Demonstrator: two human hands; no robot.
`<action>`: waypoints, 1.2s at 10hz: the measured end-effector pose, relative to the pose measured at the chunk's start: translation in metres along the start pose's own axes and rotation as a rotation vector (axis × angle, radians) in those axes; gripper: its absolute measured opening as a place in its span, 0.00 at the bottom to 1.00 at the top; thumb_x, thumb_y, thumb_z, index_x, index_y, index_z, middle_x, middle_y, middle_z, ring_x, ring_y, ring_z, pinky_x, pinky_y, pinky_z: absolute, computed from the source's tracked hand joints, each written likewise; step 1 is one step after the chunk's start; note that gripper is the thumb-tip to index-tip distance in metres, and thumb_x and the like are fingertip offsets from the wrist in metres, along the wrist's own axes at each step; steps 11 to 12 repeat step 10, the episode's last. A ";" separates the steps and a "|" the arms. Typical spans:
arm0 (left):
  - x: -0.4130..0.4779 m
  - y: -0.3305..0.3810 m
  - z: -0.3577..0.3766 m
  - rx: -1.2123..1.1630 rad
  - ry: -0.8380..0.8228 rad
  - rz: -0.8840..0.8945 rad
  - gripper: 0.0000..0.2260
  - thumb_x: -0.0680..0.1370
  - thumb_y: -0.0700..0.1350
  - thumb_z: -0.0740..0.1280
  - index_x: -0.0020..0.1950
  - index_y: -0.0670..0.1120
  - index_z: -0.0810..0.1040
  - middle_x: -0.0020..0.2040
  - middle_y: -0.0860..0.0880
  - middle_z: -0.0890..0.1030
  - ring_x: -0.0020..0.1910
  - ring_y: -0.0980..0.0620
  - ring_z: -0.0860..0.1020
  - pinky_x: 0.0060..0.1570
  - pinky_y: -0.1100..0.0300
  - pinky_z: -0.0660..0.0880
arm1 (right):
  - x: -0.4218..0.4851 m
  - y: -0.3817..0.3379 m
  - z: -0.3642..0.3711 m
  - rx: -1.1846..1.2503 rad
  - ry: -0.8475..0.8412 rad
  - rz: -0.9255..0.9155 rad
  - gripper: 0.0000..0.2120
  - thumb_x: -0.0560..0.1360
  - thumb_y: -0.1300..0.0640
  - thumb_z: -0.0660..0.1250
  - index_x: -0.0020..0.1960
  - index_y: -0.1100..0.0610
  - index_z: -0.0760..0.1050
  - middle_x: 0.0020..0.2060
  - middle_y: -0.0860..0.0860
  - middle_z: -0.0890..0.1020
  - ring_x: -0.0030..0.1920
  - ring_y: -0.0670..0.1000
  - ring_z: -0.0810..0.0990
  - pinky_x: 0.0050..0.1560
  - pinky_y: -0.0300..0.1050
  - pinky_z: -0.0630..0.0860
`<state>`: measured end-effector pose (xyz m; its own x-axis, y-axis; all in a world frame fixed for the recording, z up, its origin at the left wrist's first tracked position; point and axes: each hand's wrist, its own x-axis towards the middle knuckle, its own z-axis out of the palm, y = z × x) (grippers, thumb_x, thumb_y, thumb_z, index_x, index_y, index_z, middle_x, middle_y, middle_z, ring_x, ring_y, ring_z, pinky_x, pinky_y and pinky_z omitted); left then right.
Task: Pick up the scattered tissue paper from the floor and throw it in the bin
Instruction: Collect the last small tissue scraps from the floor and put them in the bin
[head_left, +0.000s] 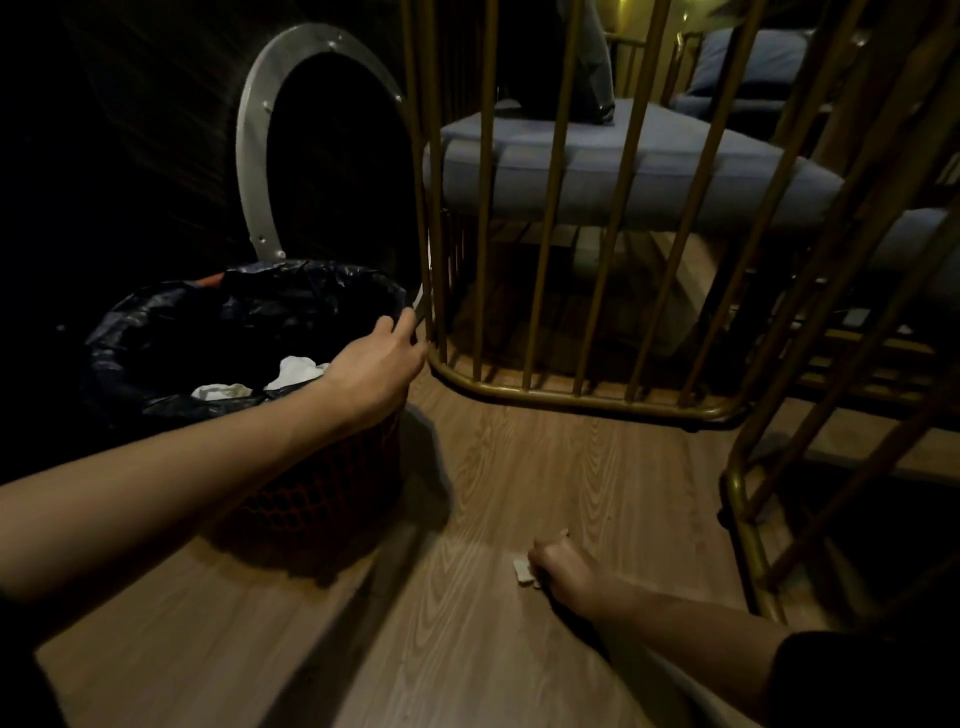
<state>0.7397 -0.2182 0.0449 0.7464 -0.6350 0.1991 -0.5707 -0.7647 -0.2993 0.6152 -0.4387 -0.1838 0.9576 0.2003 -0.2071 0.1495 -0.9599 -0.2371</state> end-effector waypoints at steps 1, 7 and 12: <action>-0.010 -0.005 -0.003 -0.014 0.009 0.014 0.28 0.75 0.37 0.62 0.73 0.46 0.56 0.74 0.39 0.55 0.62 0.42 0.69 0.47 0.56 0.78 | 0.016 -0.013 -0.028 0.162 0.057 0.116 0.07 0.73 0.68 0.62 0.46 0.66 0.78 0.45 0.58 0.82 0.50 0.57 0.80 0.45 0.46 0.71; -0.087 -0.044 -0.002 -0.063 0.025 0.019 0.21 0.80 0.43 0.57 0.71 0.44 0.56 0.59 0.44 0.74 0.54 0.43 0.77 0.42 0.47 0.78 | 0.132 -0.217 -0.259 0.651 0.356 -0.022 0.22 0.66 0.64 0.75 0.60 0.57 0.77 0.57 0.56 0.80 0.57 0.54 0.78 0.58 0.45 0.76; -0.065 -0.106 -0.039 -0.306 -0.211 -0.079 0.19 0.80 0.58 0.54 0.51 0.46 0.77 0.48 0.44 0.82 0.47 0.46 0.79 0.44 0.57 0.72 | 0.120 -0.215 -0.300 0.420 -0.024 -0.051 0.22 0.71 0.58 0.72 0.64 0.58 0.74 0.62 0.58 0.77 0.58 0.56 0.76 0.55 0.48 0.74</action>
